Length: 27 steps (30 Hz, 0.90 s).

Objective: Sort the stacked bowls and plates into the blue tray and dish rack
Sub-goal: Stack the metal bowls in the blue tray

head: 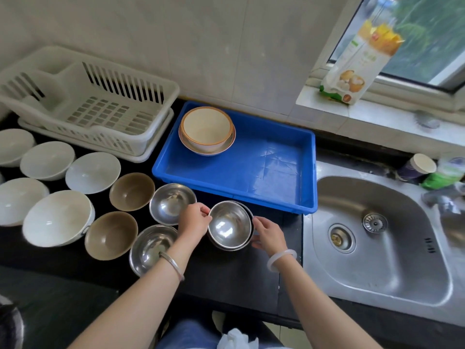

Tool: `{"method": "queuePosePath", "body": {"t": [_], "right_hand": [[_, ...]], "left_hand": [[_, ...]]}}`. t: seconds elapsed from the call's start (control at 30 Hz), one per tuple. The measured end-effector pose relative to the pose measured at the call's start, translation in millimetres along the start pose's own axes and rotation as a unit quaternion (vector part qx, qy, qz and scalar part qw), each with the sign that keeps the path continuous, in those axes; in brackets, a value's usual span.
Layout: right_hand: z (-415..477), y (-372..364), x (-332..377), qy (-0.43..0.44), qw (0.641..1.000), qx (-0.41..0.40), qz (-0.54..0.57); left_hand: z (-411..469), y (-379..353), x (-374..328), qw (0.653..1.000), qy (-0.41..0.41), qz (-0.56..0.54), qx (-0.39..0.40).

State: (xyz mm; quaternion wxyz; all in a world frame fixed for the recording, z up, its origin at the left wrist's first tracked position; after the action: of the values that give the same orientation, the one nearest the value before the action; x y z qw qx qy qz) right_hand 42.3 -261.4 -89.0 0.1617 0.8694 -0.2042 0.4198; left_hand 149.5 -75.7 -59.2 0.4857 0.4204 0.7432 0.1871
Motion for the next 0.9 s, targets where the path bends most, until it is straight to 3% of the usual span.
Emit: {"method": "queuePosePath", "body": {"t": [0.2,0.5,0.9], "right_hand": [[5,-4,-7,0.005,1.000,-0.012,-0.007],[7,-6,-11,0.000,0.999,-0.043,0.011],[-7,0,15,0.029,0.995,-0.097,-0.010]], "left_hand": [[5,-4,10,1.000,-0.016,-0.005,-0.011],[11,-24,26,0.985,0.048,-0.116,0.118],[12,-7,11,0.978,0.022,-0.172,0.120]]}}
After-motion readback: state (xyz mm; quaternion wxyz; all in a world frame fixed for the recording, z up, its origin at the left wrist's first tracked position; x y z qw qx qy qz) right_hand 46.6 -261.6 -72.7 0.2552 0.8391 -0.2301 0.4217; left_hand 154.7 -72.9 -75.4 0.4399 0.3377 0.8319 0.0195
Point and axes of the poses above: each hand's wrist, its own z-axis towards the middle knuckle, its own y-axis out of the back of the hand, x = y × z, the point moved 5 cm from there along z, towards the middle knuckle, and after that the axes turned 10 degrees about z, right-handed, at the moved point
